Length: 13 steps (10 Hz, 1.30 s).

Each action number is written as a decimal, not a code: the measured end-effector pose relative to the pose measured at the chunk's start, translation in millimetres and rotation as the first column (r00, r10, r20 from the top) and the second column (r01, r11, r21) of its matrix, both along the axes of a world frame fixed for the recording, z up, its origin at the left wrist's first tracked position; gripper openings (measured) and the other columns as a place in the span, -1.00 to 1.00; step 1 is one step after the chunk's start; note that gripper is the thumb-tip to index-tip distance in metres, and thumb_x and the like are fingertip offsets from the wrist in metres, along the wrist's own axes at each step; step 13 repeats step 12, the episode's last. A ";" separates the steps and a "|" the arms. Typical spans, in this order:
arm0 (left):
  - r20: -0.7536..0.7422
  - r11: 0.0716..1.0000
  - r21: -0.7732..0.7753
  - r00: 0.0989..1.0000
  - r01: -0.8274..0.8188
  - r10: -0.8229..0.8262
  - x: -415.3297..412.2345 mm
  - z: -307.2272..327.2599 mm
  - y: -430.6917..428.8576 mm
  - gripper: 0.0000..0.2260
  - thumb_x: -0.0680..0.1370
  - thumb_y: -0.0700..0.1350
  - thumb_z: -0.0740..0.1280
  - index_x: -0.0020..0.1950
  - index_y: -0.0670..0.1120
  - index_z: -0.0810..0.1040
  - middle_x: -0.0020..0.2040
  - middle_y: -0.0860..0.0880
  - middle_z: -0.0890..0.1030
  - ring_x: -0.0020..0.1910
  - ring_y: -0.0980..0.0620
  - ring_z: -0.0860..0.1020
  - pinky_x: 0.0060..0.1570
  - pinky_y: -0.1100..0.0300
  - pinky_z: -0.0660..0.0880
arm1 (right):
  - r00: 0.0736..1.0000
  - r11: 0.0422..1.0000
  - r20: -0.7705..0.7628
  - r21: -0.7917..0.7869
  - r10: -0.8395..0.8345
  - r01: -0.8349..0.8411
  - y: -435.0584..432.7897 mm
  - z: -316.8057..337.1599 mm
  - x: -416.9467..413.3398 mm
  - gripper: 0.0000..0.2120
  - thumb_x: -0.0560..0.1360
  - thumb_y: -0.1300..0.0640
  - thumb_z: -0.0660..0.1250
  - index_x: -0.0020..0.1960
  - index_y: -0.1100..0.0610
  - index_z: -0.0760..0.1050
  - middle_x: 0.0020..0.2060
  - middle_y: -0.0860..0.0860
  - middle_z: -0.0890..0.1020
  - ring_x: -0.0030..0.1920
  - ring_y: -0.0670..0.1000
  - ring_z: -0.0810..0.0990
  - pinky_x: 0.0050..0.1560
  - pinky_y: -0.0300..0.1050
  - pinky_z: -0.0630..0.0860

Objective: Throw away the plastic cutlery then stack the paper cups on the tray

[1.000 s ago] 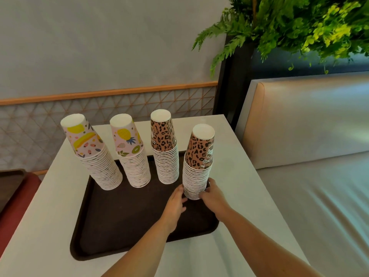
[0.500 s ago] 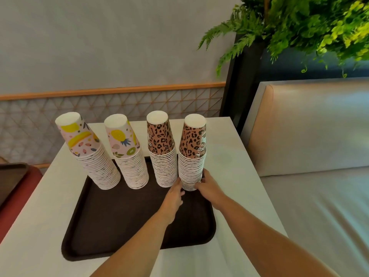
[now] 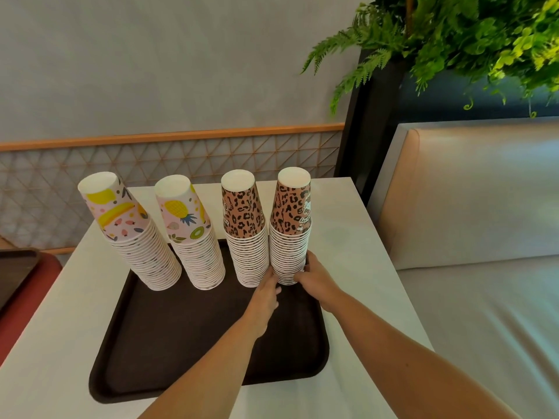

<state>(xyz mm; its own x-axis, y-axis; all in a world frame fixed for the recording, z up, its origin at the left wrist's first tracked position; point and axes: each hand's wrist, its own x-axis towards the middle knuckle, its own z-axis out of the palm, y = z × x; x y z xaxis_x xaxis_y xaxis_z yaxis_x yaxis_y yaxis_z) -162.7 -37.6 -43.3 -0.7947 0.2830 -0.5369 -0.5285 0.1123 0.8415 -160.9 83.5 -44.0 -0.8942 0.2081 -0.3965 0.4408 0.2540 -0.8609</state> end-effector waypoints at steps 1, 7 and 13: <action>-0.005 1.000 0.000 1.000 0.004 -0.004 -0.4 0.0 0.1 -0.58 0.65 0.03 0.02 0.52 0.14 0.08 0.51 0.03 0.22 0.40 -0.02 0.33 0.40 -0.04 0.23 | 1.000 1.000 0.004 0.000 -0.004 0.004 0.4 -1.1 -0.9 -0.32 0.48 0.19 0.32 0.51 0.00 0.10 0.40 0.01 0.38 0.37 0.06 0.38 0.34 0.02 0.38; -0.009 0.999 -0.014 0.999 0.045 -0.046 1.0 1.9 -5.0 -0.57 0.65 0.06 0.02 0.52 0.16 0.06 0.51 0.04 0.20 0.42 -0.03 0.32 0.43 -0.07 0.22 | 1.000 0.999 -0.010 0.032 -0.014 0.014 -4.2 5.2 6.0 -0.38 0.51 0.14 0.31 0.49 0.02 0.13 0.39 0.02 0.39 0.36 0.06 0.40 0.33 -0.01 0.38; -0.016 0.972 -0.218 0.995 0.092 -0.098 11.3 8.7 -23.8 -0.72 0.63 -0.09 0.11 0.34 -0.05 0.38 -0.02 -0.02 0.46 -0.04 0.03 0.44 -0.20 0.26 0.39 | 0.940 0.990 0.341 0.138 -0.019 -0.030 -7.1 25.6 21.0 -0.62 0.53 0.20 0.26 0.33 0.21 0.34 0.08 0.15 0.52 0.05 0.09 0.51 0.13 0.00 0.50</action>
